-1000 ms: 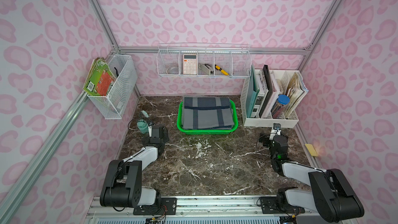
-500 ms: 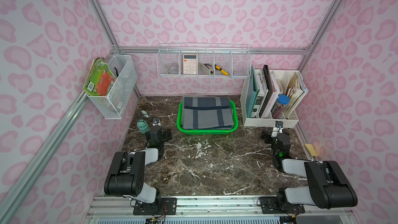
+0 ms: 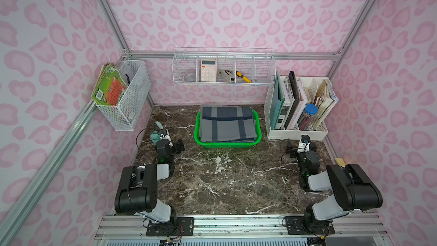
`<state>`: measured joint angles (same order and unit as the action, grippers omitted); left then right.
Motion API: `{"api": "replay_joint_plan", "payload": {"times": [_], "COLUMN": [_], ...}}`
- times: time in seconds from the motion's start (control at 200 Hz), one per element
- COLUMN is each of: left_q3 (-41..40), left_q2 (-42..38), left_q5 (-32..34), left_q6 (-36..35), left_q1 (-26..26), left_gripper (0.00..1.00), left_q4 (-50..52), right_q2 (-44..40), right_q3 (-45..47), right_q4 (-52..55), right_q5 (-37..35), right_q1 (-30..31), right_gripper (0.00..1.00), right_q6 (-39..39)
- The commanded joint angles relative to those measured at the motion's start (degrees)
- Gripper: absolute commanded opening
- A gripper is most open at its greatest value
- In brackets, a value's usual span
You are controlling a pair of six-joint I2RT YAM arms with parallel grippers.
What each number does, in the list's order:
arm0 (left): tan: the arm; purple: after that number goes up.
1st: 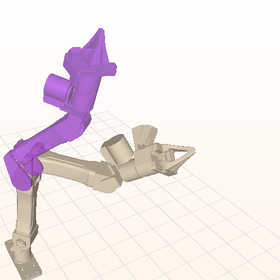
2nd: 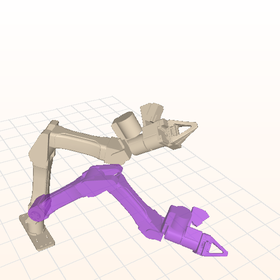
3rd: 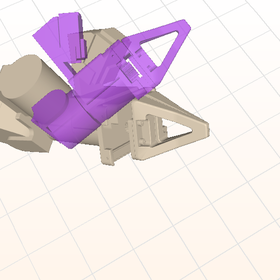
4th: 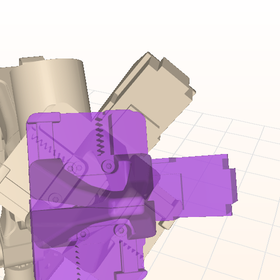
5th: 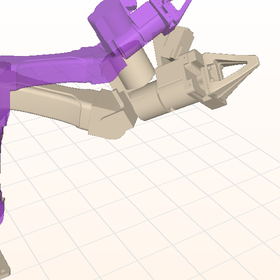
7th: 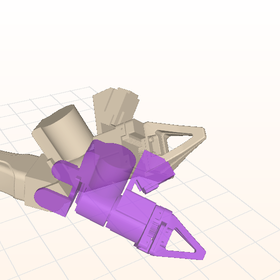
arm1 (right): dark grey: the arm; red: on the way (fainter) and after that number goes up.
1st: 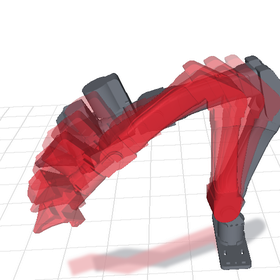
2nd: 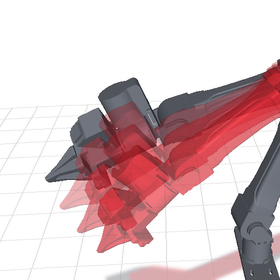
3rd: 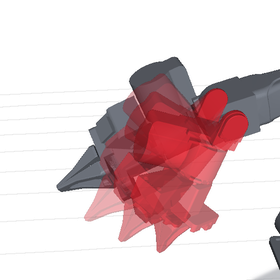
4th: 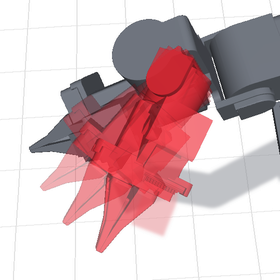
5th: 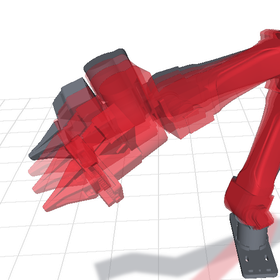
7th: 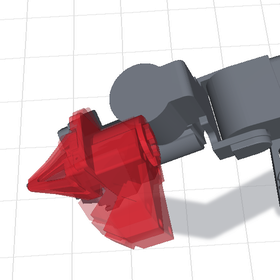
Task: Put the folded scarf in the basket
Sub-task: Reset both arms
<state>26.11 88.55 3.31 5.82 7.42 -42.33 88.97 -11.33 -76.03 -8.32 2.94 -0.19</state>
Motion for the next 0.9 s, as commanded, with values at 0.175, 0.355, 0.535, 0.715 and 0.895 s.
{"api": "replay_joint_plan", "payload": {"times": [0.175, 0.355, 0.535, 0.715, 0.895], "left_q3": [0.1, 0.1, 0.1, 0.1, 0.1], "left_q2": [-0.5, -0.5, -0.5, -0.5, -0.5], "left_q5": [-0.8, -0.8, -0.9, -0.8, -0.8], "left_q6": [0.5, 0.5, 0.4, 0.4, 0.4], "left_q1": [-0.1, -0.1, -0.2, 0.0, -0.1], "left_gripper": [0.99, 0.99, 0.99, 0.99, 0.99], "left_q4": [0.7, 0.7, 0.8, 0.8, 0.8], "right_q2": [0.7, 0.9, 0.9, 0.9, 0.9], "right_q3": [0.6, 0.6, 0.6, 0.5, -0.1], "right_q4": [-3.7, -4.1, -3.9, -3.9, -2.6], "right_q5": [0.1, 0.1, 0.1, 0.2, 2.4], "right_q1": [-0.3, -0.3, -0.2, -0.3, -1.1], "right_gripper": [0.99, 0.99, 0.99, 0.99, 0.99], "right_q6": [-0.6, -0.6, -0.6, -0.6, -1.1]}}
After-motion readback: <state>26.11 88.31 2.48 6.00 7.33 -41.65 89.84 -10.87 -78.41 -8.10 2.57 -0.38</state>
